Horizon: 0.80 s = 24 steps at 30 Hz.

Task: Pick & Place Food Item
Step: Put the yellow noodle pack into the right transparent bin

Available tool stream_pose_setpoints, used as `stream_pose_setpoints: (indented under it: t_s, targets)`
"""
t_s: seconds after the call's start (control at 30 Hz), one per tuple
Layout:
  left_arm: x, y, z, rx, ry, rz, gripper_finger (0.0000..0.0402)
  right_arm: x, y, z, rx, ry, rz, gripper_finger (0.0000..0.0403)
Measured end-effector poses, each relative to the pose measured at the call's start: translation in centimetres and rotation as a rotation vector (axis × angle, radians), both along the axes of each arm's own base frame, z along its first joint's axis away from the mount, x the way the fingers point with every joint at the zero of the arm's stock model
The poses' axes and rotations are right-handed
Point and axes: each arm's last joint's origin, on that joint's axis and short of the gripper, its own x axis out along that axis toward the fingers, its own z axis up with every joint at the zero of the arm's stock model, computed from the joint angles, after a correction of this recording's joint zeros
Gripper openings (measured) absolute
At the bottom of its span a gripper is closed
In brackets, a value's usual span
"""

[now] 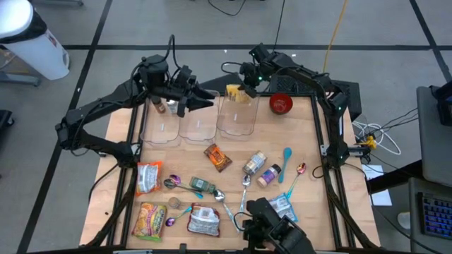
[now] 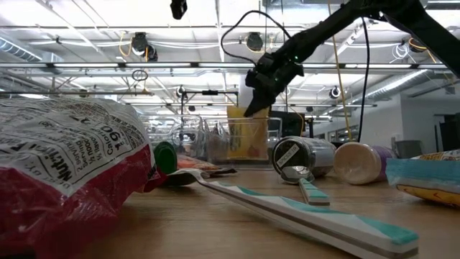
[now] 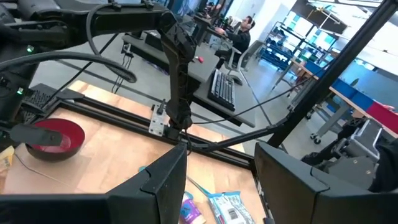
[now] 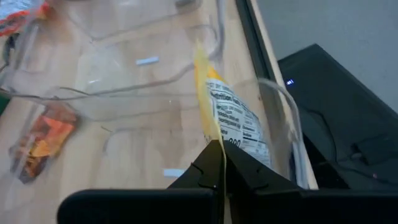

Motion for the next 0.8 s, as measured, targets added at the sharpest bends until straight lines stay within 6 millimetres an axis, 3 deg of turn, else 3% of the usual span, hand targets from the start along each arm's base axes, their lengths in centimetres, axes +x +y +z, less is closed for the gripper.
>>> stream_pose_setpoints:
  t_s: [0.33, 0.8]
  targets:
    - [0.0, 0.0, 0.0, 0.000, -0.001, 0.000, 0.0198, -0.2, 0.4, -2.7, 0.025, 0.021, 0.000, 0.0000]
    - [-0.2, 0.4, 0.0, 0.000, -0.001, 0.015, 0.0198, -0.5, -0.3, -2.2, 0.008, -0.013, -0.032, 0.0000]
